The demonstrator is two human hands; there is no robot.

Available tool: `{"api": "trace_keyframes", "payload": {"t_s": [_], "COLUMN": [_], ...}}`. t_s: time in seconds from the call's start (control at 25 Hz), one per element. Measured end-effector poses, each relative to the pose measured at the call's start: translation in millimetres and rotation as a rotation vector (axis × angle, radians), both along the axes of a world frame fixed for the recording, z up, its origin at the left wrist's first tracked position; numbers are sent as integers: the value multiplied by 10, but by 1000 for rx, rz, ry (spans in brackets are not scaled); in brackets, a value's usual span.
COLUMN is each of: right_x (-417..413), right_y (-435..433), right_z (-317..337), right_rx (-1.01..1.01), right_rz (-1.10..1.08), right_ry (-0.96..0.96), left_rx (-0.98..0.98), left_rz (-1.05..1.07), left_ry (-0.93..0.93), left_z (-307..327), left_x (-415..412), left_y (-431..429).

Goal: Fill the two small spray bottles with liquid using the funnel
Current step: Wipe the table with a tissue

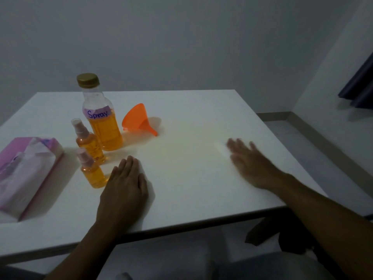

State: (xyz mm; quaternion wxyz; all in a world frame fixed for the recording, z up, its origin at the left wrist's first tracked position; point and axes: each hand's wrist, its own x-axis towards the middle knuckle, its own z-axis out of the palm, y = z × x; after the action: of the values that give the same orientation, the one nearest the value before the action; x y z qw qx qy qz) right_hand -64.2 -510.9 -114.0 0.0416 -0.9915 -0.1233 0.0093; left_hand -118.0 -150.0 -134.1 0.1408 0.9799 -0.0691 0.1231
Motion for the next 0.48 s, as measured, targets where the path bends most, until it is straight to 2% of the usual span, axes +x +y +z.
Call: {"api": "trace_keyframes", "payload": {"t_s": [0.08, 0.16, 0.24, 0.36, 0.48], "right_x": [172, 302, 262, -204, -424], "right_y": [-297, -1, 656, 1431, 1194], "right_z": [57, 40, -37, -122, -39], "right_rx": [46, 51, 87, 165, 168], "right_rz": [-318, -445, -243, 281, 497], "right_ry": [40, -15, -58, -3, 3], "left_rx": [12, 27, 34, 5, 2], "left_rz": [4, 8, 0, -15, -38], "left_ry": [7, 8, 5, 35, 35], "left_z": [-12, -11, -13, 14, 17], "left_x": [9, 20, 23, 17, 6], "left_y": [-13, -22, -16, 8, 22]}}
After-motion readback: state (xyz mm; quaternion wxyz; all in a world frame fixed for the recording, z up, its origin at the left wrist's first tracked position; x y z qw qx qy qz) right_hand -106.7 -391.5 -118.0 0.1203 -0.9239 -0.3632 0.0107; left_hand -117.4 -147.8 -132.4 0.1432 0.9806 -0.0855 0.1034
